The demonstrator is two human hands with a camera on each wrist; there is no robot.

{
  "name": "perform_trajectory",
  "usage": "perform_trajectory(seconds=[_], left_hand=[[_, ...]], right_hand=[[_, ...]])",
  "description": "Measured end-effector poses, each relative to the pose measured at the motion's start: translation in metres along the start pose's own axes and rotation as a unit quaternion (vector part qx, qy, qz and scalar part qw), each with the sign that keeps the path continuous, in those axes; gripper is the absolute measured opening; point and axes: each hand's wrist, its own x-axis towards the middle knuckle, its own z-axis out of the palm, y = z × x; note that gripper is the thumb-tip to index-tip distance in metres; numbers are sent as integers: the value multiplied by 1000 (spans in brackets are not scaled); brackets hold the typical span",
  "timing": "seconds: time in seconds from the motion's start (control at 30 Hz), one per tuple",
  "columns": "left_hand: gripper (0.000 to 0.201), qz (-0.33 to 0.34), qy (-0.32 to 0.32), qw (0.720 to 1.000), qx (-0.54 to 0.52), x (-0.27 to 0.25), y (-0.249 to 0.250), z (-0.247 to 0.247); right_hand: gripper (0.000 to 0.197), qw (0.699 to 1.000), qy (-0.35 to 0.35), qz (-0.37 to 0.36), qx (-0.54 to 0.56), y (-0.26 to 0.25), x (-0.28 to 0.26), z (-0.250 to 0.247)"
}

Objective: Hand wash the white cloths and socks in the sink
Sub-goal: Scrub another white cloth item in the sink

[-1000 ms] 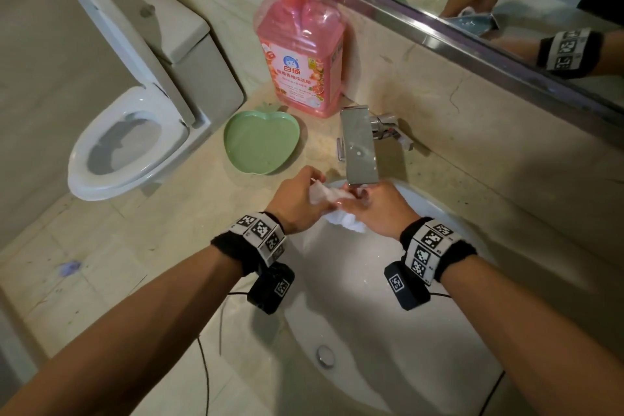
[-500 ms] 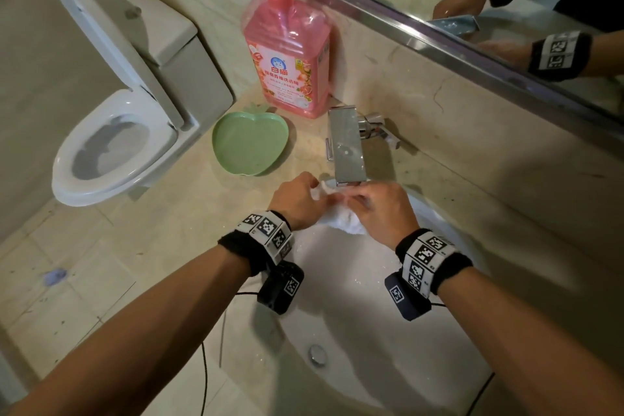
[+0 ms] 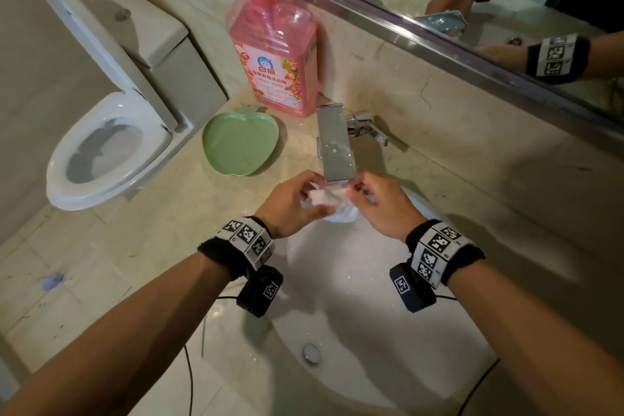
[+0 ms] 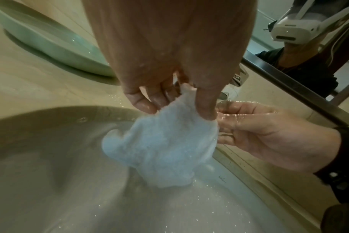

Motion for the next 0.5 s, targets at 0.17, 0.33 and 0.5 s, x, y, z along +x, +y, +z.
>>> perform_trajectory(seconds=[0.17,0.33,0.5], left_hand=[[34,-19,-12,1000,-2,-4,1,-17],[47,0,6,999,46,-14,0,-25],[40,-89,-44,992,78,-13,-6,-23]], right_hand=[[23,999,0,-26,-20,-7,5,8],[2,999,-1,-40,-33,-8,12,15],[17,997,-23,-36,57,-3,8,14]])
